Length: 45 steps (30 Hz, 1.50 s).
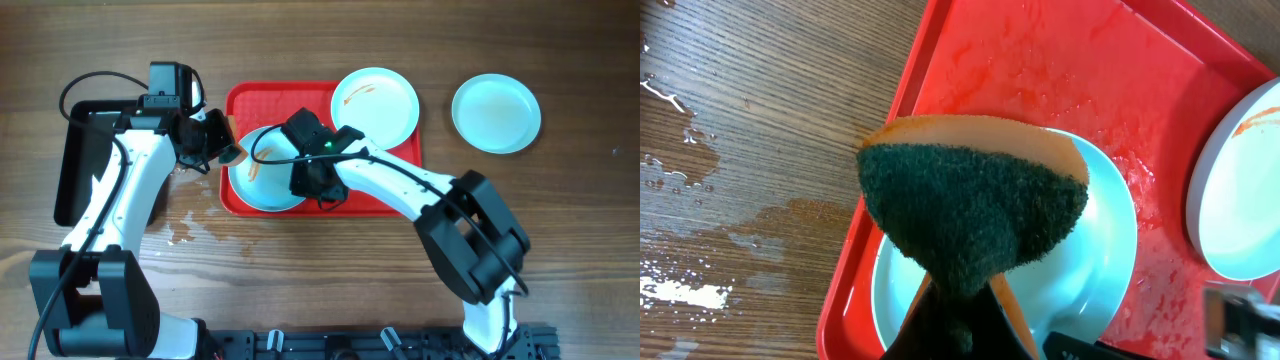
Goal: Clean dirty plates on tray and stack at the side
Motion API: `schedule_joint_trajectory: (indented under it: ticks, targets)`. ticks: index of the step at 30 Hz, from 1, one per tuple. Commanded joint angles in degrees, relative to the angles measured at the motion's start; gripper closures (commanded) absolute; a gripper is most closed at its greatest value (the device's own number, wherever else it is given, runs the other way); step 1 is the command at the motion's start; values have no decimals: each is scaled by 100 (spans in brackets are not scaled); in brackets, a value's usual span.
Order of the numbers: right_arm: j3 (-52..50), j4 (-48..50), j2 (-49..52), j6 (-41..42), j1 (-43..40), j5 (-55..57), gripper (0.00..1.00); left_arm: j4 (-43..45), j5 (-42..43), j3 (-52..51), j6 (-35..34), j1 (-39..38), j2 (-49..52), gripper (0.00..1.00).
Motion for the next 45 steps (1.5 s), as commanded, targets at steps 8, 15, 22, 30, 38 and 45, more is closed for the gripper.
schedule_joint_trajectory:
  ticks: [8, 15, 22, 30, 38, 45]
  targets:
    - [-76, 46, 234, 22, -15, 769, 81, -2, -55, 57, 131, -22, 33, 96]
    - [-76, 697, 234, -1971, -151, 741, 96, -37, -22, 57, 136, -26, 33, 96]
    - [-76, 1274, 234, -3132, -177, 1091, 96, -247, 431, 57, 306, -26, 33, 96]
    - [-76, 1491, 234, -2787, -339, 1172, 96, -330, 437, 57, 302, -254, 33, 96]
    - [-76, 1379, 234, -2717, -671, 201, 95, -9, 398, 57, 258, -660, 291, 96]
    - [-76, 1241, 234, -2341, -855, -190, 96, 208, 404, 57, -96, -887, 769, 96]
